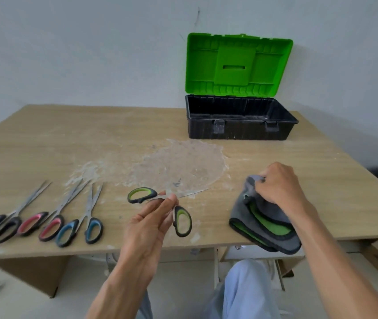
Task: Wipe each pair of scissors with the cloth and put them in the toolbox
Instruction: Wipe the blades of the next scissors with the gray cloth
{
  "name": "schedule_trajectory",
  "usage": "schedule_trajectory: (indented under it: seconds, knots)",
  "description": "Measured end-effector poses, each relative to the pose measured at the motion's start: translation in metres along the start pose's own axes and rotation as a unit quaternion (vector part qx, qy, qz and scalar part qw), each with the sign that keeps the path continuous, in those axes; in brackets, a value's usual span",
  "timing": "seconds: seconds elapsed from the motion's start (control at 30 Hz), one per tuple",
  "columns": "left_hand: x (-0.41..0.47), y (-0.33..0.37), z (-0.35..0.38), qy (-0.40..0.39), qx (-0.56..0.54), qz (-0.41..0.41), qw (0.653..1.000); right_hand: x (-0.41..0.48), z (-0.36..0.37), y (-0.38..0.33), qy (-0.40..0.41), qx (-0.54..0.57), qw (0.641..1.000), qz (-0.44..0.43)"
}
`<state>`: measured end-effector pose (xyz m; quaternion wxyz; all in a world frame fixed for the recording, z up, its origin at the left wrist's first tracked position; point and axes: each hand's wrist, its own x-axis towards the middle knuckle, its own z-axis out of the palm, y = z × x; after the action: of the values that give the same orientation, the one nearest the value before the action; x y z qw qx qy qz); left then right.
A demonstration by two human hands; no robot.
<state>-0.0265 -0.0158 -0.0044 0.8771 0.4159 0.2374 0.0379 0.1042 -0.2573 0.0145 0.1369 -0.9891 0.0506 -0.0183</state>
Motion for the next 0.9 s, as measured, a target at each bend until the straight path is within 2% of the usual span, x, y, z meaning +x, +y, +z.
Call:
schedule_trajectory:
  seconds: [0.1, 0.2, 0.37, 0.6, 0.9]
  knots:
    - [-0.001, -0.001, 0.003, -0.009, 0.005, -0.006, 1.0, 0.0, 0.002, 0.001, 0.014, -0.034, 0.999, 0.005]
    - [-0.002, -0.003, 0.004, -0.009, 0.005, -0.011, 1.0, -0.003, 0.005, 0.0, -0.018, -0.055, 0.998, 0.003]
    - [-0.006, 0.001, 0.002, 0.002, 0.01, 0.0, 1.0, -0.002, 0.011, 0.0, -0.018, -0.066, 0.996, -0.05]
    - [-0.02, 0.017, 0.004, 0.016, 0.045, 0.034, 0.998, -0.013, -0.023, -0.01, -0.018, 0.113, 0.985, -0.128]
    - [-0.055, 0.035, 0.024, 0.004, 0.116, 0.135, 0.984, -0.06, -0.093, -0.053, 0.078, 0.153, 0.946, -0.273]
